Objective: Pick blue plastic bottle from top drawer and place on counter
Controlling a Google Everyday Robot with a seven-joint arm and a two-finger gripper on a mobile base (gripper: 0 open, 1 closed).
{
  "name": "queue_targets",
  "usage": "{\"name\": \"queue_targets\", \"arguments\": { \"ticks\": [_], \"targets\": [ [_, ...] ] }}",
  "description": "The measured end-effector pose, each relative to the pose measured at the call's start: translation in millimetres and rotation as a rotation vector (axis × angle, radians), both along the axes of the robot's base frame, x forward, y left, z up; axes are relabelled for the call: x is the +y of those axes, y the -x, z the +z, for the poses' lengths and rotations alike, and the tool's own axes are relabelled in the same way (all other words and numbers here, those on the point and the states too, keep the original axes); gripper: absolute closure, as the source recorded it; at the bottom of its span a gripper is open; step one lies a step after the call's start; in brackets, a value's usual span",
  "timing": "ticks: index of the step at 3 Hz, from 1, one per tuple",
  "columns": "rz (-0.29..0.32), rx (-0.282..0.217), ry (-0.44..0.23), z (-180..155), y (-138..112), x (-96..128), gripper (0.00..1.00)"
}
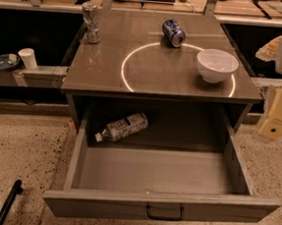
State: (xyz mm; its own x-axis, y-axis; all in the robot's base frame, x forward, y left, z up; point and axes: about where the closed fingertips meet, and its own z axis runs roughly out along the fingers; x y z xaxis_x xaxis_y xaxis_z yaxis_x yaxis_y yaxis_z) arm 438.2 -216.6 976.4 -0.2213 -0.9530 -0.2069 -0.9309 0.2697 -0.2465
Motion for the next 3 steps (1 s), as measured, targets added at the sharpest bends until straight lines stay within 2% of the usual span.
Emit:
{"name": "queue_targets", "arguments": {
  "ticks": [1,2,3],
  "targets": [
    [0.000,0.000,0.000,0.0,0.0,0.0,0.00],
    [0.084,0.012,0.028,-36.5,-4.5,32.9,0.00],
    [0.229,0.072,0.032,-111.9,-5.3,101.5,0.00]
  ]
}}
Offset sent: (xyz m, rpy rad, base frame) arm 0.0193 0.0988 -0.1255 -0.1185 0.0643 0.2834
